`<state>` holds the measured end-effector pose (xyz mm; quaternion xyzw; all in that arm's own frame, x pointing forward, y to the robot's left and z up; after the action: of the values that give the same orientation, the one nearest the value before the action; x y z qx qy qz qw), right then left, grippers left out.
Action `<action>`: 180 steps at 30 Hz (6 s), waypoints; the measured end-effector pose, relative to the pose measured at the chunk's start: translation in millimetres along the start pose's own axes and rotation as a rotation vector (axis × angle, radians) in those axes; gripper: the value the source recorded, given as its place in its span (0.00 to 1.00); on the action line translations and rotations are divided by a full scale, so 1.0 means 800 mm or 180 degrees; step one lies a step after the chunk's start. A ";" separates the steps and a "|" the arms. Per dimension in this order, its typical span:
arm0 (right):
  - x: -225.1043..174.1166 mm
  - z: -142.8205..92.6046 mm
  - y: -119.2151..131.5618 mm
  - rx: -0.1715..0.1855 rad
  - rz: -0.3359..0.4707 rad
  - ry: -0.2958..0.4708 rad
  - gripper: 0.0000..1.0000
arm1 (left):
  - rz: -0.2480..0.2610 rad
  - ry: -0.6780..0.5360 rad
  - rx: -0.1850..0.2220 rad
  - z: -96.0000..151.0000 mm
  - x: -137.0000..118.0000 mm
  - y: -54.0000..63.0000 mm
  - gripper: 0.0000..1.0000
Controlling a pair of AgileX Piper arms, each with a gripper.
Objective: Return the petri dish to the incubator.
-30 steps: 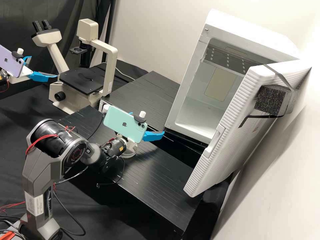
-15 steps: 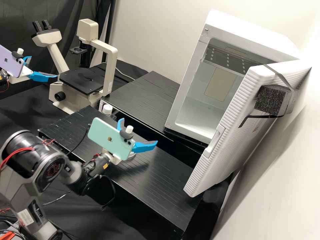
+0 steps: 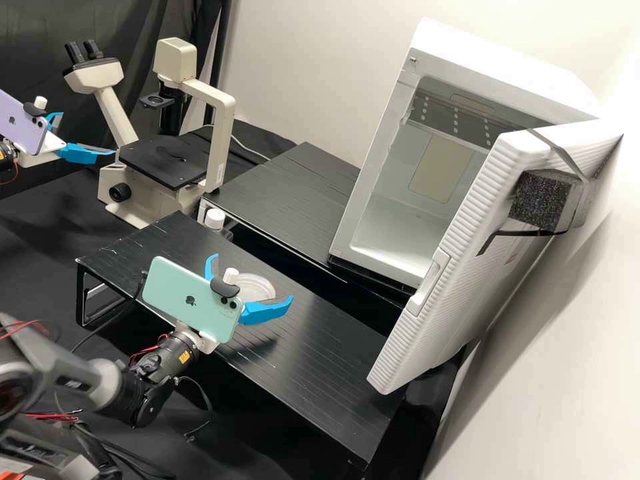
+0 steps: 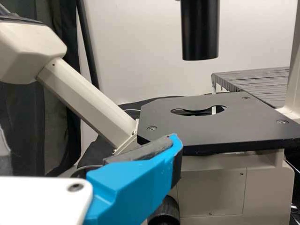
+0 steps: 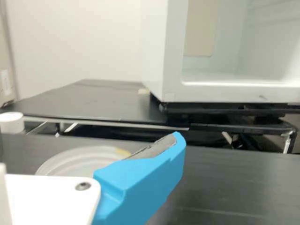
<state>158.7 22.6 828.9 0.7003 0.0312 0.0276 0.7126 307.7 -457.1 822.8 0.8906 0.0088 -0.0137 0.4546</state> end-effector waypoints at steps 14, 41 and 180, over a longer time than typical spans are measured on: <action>-0.003 0.031 -0.011 0.0011 -0.0591 -0.0213 1.00 | 0.0000 0.0000 0.0000 0.000 0.000 0.000 1.00; 0.008 0.039 -0.020 0.0029 -0.0617 -0.0051 0.00 | 0.0000 0.0000 0.0000 0.000 0.000 0.000 1.00; 0.387 0.139 0.162 -0.0066 0.0726 -0.0525 1.00 | 0.0000 0.0000 0.0000 0.000 0.000 0.000 1.00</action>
<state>477.2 -60.3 958.8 0.6918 -0.1075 0.0510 0.7122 307.7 -457.1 822.8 0.8906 0.0088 -0.0137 0.4546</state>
